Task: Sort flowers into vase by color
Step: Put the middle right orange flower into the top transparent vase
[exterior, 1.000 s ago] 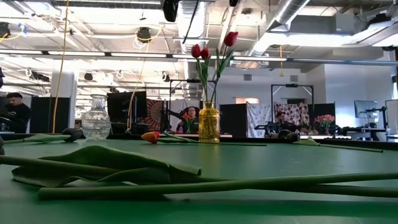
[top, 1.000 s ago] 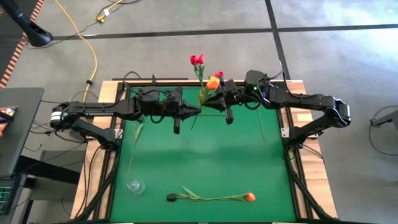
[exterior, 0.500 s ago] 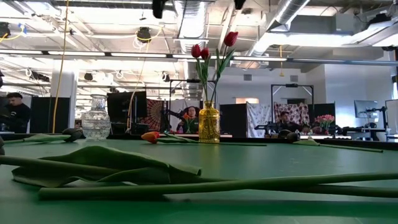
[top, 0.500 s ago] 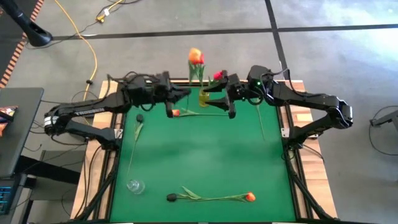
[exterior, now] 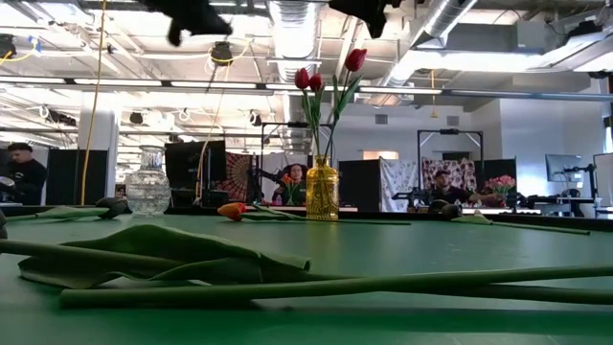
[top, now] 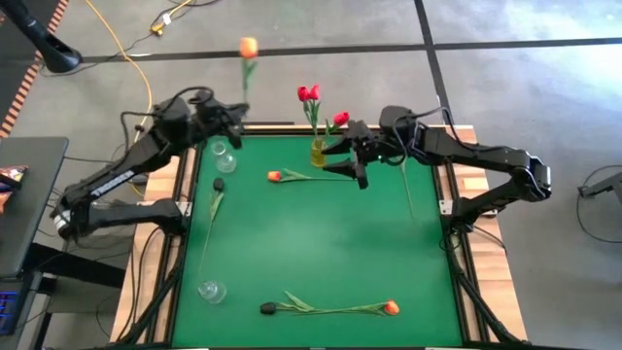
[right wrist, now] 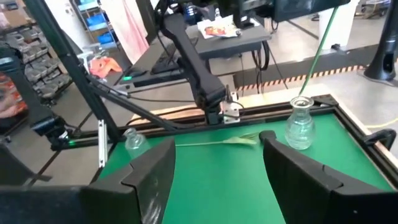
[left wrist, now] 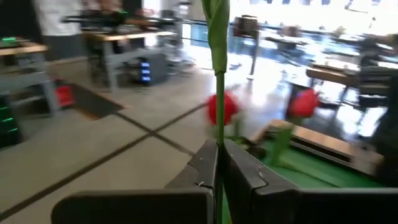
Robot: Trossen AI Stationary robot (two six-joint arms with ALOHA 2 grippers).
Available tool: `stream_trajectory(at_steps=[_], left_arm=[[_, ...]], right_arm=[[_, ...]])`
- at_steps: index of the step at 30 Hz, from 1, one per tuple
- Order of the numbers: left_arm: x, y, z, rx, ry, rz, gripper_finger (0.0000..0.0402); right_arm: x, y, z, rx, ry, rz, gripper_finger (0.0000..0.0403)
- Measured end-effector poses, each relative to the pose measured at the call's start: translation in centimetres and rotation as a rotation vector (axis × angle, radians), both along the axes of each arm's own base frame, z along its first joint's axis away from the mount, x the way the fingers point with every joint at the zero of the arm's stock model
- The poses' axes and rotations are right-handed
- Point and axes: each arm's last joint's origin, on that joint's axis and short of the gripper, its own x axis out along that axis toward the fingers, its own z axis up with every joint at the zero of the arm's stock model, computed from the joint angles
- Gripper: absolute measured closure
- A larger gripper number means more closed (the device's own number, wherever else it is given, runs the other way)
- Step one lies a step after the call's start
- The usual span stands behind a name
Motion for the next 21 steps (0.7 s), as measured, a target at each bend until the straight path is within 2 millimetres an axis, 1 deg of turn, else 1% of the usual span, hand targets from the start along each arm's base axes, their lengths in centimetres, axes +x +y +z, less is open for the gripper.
stream_trajectory(at_steps=[2,5,9,11,16,21], left_arm=[[-1.5,0.1,-0.8,-0.01,-0.015,0.055,0.0401],[-3.1,0.1,-3.0,-0.047,-0.049,0.142,0.0401],[-4.5,-0.1,-5.8,-0.03,-0.084,0.23,0.0401],[-5.1,-0.2,-6.9,-0.016,-0.097,0.279,0.0401],[-6.4,-0.4,-7.8,0.01,-0.114,0.356,0.0401],[-7.2,-0.3,-7.9,0.039,-0.073,0.417,0.0401]], right_arm=[[0.0,0.0,0.0,0.0,0.001,0.0,0.0132],[0.0,0.0,0.0,-0.001,-0.002,0.0,0.0132],[0.0,0.0,0.1,-0.003,-0.008,0.0,0.0132],[0.0,0.0,0.1,-0.004,-0.013,0.0,0.0132],[0.0,0.0,0.1,-0.006,-0.015,-0.003,0.0132],[0.0,0.0,0.2,-0.007,-0.016,-0.006,0.0132]])
